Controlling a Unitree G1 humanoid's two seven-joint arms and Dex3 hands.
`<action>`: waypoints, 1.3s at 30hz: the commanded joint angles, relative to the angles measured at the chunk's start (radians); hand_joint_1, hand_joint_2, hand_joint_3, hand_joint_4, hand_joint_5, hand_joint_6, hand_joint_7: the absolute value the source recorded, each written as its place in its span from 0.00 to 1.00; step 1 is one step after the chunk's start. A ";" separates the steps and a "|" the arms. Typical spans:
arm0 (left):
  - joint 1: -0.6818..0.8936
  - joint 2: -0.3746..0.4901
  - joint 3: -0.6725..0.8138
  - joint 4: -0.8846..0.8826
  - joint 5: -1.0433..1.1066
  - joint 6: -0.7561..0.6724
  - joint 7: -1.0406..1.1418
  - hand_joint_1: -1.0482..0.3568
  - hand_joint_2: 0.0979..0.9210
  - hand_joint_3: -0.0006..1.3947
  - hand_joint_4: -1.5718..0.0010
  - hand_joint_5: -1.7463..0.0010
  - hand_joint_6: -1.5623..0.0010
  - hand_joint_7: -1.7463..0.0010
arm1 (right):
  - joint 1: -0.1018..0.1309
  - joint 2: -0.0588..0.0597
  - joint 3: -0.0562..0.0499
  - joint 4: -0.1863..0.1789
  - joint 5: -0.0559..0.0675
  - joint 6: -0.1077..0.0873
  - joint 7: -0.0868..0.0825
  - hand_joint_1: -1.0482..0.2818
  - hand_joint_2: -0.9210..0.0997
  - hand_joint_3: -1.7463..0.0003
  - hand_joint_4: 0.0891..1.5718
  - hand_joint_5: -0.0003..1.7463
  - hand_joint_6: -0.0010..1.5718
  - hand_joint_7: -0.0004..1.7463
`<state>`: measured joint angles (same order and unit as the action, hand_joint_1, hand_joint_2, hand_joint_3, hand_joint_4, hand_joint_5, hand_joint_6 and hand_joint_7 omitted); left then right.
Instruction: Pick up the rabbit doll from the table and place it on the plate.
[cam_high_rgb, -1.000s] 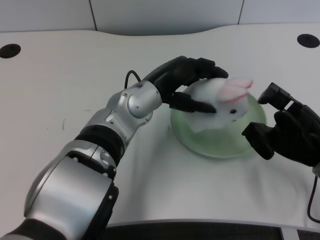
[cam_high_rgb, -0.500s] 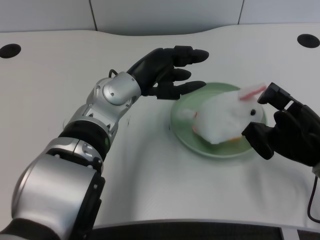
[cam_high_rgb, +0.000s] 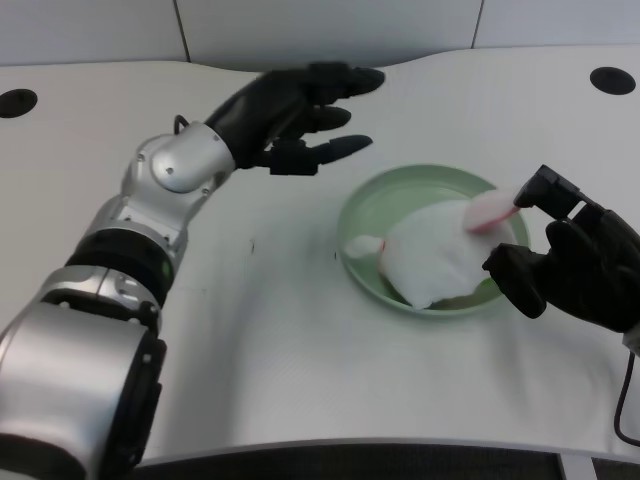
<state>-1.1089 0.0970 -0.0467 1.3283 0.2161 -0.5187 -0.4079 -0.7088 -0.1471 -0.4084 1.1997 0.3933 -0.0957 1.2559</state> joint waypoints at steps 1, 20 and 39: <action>0.048 0.063 0.048 -0.019 -0.054 -0.060 -0.054 0.14 1.00 0.35 0.78 0.91 0.78 1.00 | 0.002 -0.015 0.003 -0.007 0.005 0.002 -0.001 0.35 0.00 0.95 0.65 1.00 0.51 1.00; 0.502 0.092 0.336 -0.147 -0.461 -0.025 -0.426 0.16 1.00 0.33 0.72 0.92 0.74 0.99 | 0.002 -0.029 0.006 0.004 -0.004 0.007 -0.028 0.38 0.00 0.95 0.64 1.00 0.51 1.00; 0.534 0.148 0.397 -0.188 -0.624 0.387 -0.681 0.17 1.00 0.39 0.68 0.93 0.72 0.99 | 0.005 -0.035 0.008 0.020 -0.010 -0.010 -0.037 0.38 0.00 0.94 0.64 1.00 0.51 1.00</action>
<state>-0.5626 0.2215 0.3428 1.1260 -0.4063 -0.1440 -1.0783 -0.7096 -0.1647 -0.4022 1.2130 0.3847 -0.0966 1.2201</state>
